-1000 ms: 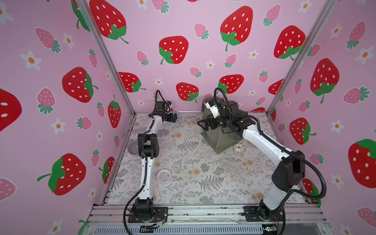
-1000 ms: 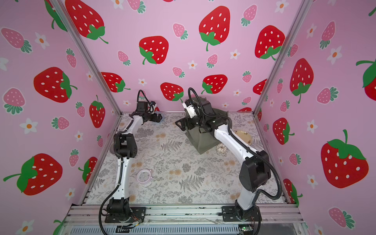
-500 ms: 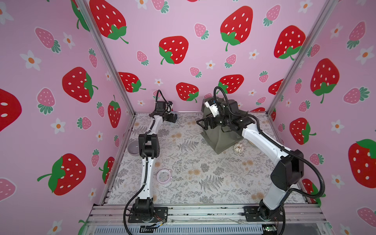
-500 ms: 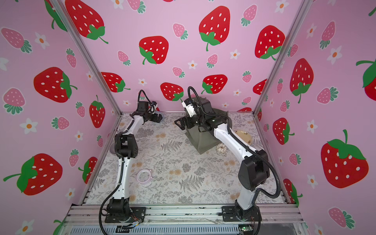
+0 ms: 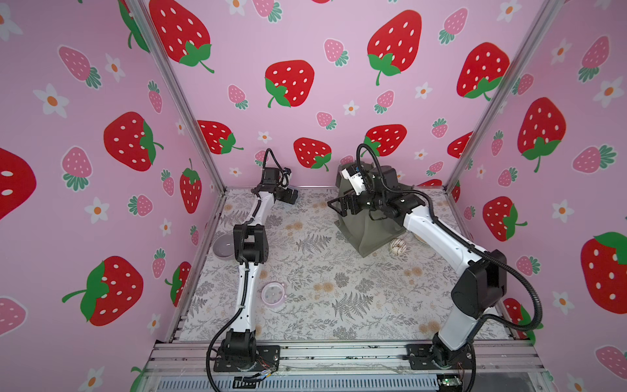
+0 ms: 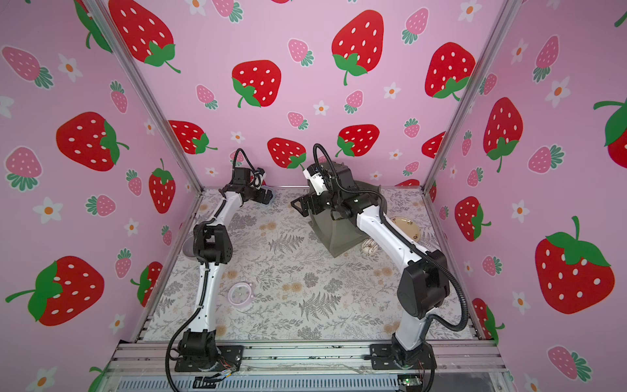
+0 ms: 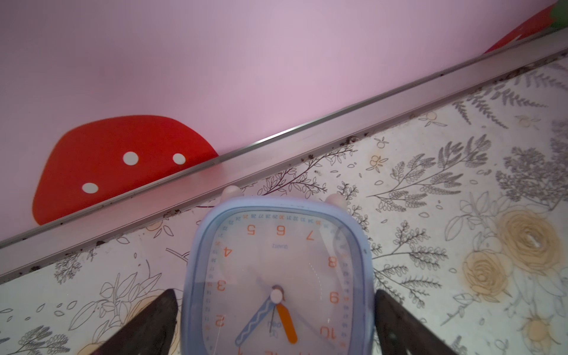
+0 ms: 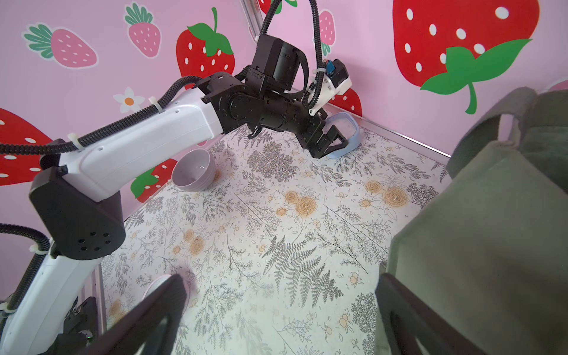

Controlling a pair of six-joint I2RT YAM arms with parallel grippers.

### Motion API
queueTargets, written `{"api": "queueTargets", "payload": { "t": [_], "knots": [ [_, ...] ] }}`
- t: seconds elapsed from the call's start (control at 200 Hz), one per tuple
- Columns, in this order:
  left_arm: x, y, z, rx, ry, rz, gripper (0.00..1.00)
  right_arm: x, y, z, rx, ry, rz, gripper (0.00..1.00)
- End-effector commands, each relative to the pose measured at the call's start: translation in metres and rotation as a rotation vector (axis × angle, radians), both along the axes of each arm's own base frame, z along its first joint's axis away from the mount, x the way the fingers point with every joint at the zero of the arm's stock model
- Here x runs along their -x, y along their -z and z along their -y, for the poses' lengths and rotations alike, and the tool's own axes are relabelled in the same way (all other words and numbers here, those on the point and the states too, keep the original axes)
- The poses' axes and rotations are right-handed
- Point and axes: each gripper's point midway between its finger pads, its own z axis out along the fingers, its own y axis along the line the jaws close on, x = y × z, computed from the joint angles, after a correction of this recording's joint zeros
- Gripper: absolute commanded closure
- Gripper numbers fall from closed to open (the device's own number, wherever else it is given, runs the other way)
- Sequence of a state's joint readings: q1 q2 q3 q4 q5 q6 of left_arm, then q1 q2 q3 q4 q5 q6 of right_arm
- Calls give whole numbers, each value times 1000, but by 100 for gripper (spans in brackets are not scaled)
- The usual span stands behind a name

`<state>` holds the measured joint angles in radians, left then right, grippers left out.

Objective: Put the alarm clock into the canvas bag
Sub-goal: Pick up the alarm from the center of the board.

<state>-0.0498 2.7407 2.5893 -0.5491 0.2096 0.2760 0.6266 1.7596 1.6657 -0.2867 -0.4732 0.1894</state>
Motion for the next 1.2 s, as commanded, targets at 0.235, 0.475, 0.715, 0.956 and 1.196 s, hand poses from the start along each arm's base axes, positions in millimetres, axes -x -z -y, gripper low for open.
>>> {"api": "queueTargets", "payload": {
  "t": [0.235, 0.475, 0.715, 0.956, 1.196],
  "knots": [
    [10, 12, -1, -19, 3, -63, 0, 6, -30, -2, -46, -20, 39, 0],
    [10, 13, 1, -15, 16, -64, 4, 6, -34, -3, -52, -18, 47, 0],
    [8, 7, 8, 41, 31, -7, 19, 5, -31, -3, -44, -16, 41, 0],
    [19, -46, 23, 103, 82, 66, 24, 7, -29, 5, -32, 3, 46, 0],
    [63, -91, 45, 139, 166, 153, 27, 14, -24, 8, -40, 7, 9, 0]
  ]
}}
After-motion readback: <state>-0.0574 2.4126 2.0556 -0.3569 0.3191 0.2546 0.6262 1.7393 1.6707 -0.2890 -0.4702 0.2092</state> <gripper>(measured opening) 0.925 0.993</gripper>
